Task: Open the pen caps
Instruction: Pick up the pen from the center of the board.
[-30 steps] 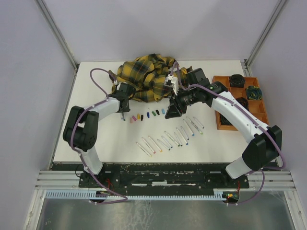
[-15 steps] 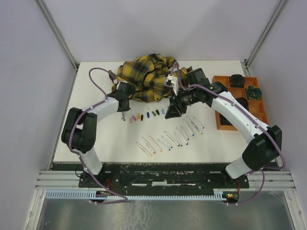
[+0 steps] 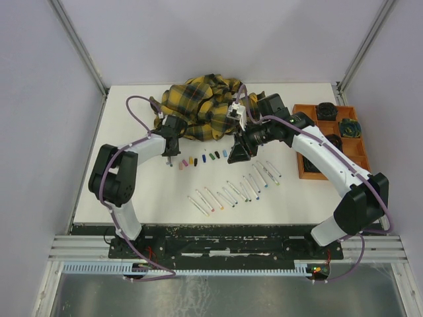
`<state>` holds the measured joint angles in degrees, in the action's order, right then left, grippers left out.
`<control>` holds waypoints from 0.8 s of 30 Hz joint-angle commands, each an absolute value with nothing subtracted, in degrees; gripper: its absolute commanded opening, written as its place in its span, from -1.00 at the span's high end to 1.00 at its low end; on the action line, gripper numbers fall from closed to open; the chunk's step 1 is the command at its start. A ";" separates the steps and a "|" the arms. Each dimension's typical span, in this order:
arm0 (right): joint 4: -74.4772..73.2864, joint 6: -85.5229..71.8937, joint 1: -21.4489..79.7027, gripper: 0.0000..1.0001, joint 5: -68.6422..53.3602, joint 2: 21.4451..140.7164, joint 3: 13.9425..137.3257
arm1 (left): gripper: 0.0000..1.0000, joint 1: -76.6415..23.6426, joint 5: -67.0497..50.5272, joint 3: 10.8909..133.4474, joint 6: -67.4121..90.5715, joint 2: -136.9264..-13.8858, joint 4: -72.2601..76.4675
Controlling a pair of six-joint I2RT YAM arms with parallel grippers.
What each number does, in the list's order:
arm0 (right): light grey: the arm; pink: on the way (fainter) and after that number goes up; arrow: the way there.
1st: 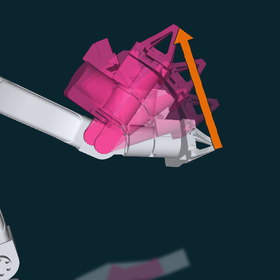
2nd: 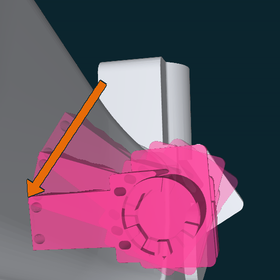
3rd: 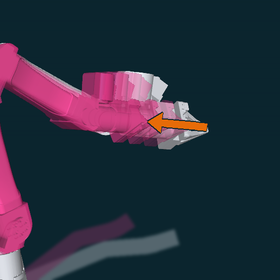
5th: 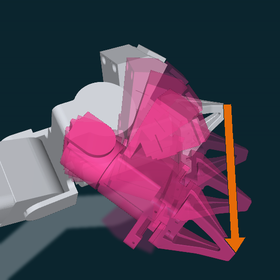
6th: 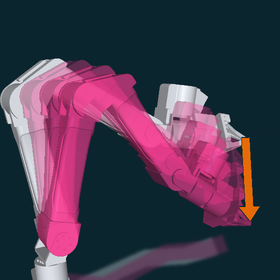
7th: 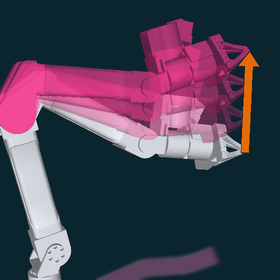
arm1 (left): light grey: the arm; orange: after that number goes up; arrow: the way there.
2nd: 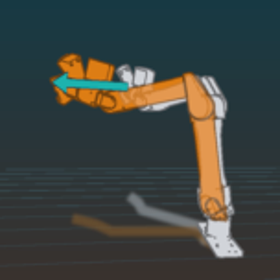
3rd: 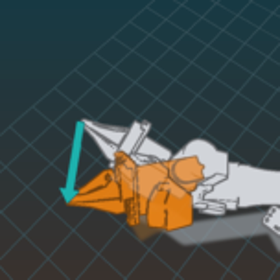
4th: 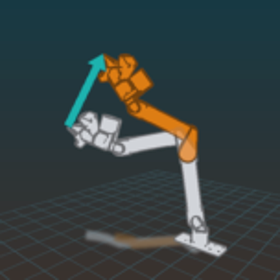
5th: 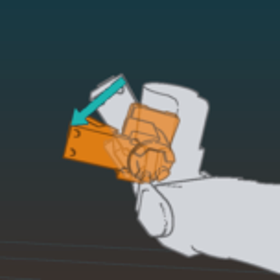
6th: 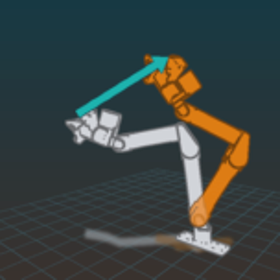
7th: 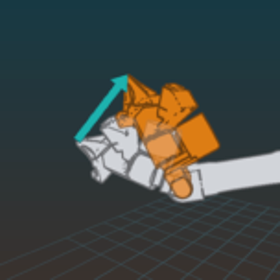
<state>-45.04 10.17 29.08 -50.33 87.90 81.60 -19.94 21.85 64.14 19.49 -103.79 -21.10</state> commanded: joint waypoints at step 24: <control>-42.87 10.38 28.44 0.24 -52.95 84.97 81.19 | 0.90 -19.25 19.95 62.76 19.24 -103.95 -18.73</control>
